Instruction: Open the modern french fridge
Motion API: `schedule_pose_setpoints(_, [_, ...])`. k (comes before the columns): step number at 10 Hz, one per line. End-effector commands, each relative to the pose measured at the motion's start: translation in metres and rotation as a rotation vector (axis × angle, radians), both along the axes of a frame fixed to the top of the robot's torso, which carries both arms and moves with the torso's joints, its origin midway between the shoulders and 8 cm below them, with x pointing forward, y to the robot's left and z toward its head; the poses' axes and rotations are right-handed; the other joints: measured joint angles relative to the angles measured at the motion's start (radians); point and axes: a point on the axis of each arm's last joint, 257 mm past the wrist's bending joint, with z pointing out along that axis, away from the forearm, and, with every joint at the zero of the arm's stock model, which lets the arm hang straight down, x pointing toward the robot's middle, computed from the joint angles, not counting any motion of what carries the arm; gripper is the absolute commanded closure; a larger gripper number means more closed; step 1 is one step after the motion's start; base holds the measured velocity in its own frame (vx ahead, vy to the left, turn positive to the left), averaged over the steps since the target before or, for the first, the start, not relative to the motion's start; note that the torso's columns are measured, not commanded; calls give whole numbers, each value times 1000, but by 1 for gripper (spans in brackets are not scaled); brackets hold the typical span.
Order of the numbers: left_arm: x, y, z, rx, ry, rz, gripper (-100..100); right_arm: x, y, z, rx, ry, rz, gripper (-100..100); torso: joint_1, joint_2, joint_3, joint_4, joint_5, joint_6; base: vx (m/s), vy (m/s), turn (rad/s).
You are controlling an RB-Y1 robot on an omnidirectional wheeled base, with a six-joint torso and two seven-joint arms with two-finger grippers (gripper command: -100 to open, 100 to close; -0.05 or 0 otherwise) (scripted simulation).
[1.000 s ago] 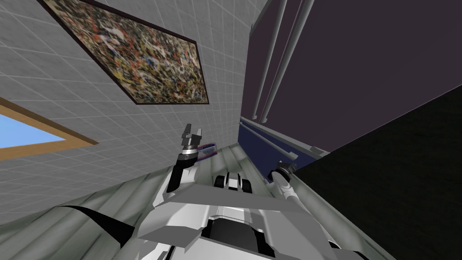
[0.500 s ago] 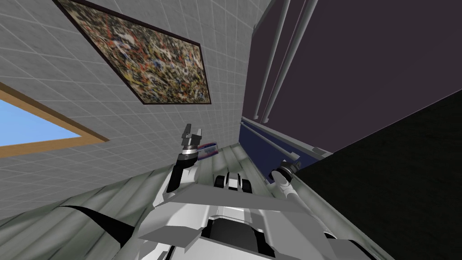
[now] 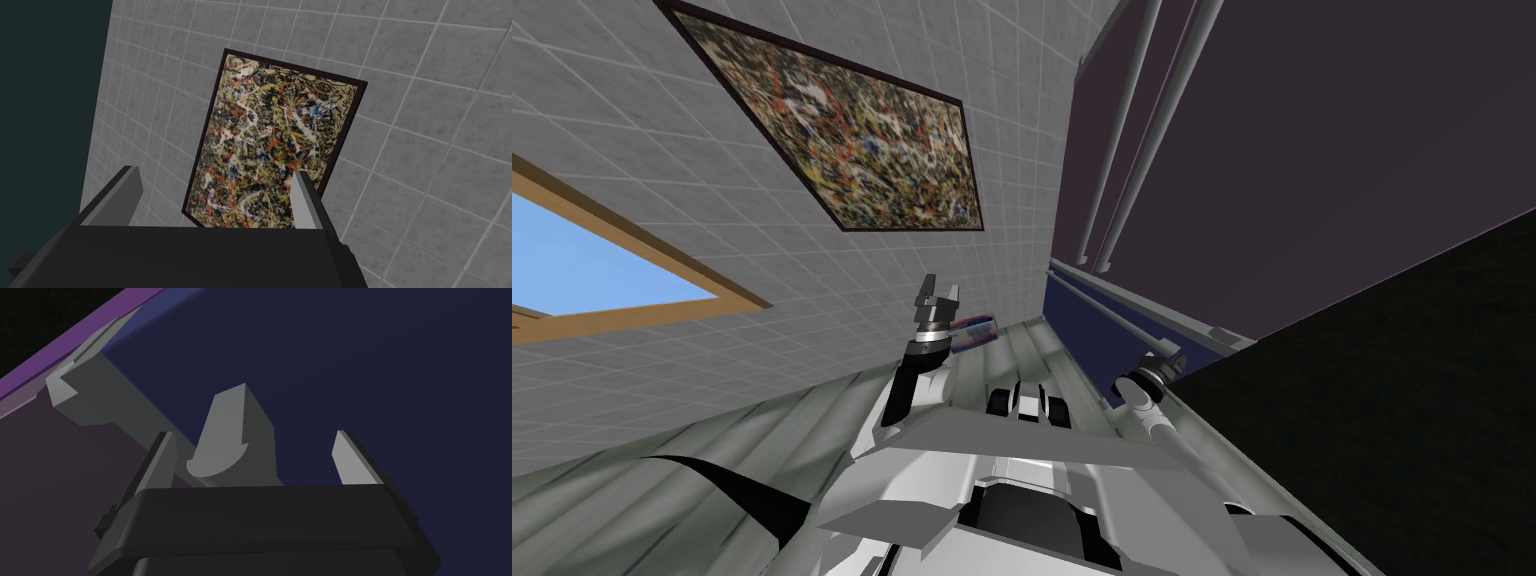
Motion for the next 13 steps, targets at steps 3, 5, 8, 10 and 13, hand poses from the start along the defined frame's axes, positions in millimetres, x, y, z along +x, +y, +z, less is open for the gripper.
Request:
schedule_pose_setpoints(3, [0, 0, 0, 0, 0, 0, 0, 7, -6, 9, -3, -3, 1, 100, -1, -1, 0, -2, -2, -2, -10, 22, -21])
schedule_pose_setpoints(5, [0, 0, 0, 0, 0, 0, 0, 10, -5, 10, -2, -1, 5, 100, 3, -2, -1, -3, -3, -4, -98, 160, -11])
schedule_pose_setpoints(8, [0, 0, 0, 0, 0, 0, 0, 11, -6, 12, -4, -3, 2, 100, 0, -4, -2, -2, -2, -4, -87, 169, -17])
schedule_pose_setpoints(10, [0, 0, 0, 0, 0, 0, 0, 13, 0, 10, -1, 5, 10, 100, -1, -3, -2, -1, -2, -3, -83, 142, -18])
schedule_pose_setpoints(13, [0, 0, 0, 0, 0, 0, 0, 13, 0, 12, -5, 2, 8, 100, 0, -4, -2, -2, -2, -4, -75, 148, -12])
